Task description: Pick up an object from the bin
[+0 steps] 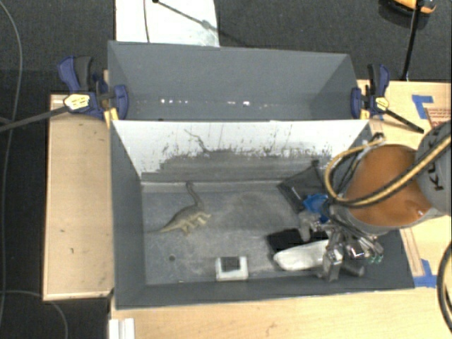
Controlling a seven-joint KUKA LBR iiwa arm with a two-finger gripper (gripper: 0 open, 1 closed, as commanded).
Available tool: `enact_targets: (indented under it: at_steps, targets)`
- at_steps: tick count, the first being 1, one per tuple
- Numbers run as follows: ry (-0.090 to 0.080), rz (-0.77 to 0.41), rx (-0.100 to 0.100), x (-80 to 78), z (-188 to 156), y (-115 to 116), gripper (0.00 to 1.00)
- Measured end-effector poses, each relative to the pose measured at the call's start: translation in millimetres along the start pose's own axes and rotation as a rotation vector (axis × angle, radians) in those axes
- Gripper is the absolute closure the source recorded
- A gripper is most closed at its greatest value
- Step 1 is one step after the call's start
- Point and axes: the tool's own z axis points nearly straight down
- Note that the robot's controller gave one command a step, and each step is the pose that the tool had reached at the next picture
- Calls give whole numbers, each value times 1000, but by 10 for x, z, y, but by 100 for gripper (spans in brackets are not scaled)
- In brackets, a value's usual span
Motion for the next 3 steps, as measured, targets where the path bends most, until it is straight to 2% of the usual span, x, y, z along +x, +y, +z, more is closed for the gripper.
enact_targets:
  at_steps: [1,3]
  targets:
    - [3,58,-3,-65,-10,196,100]
    - [4,59,-4,-59,-34,198,100]
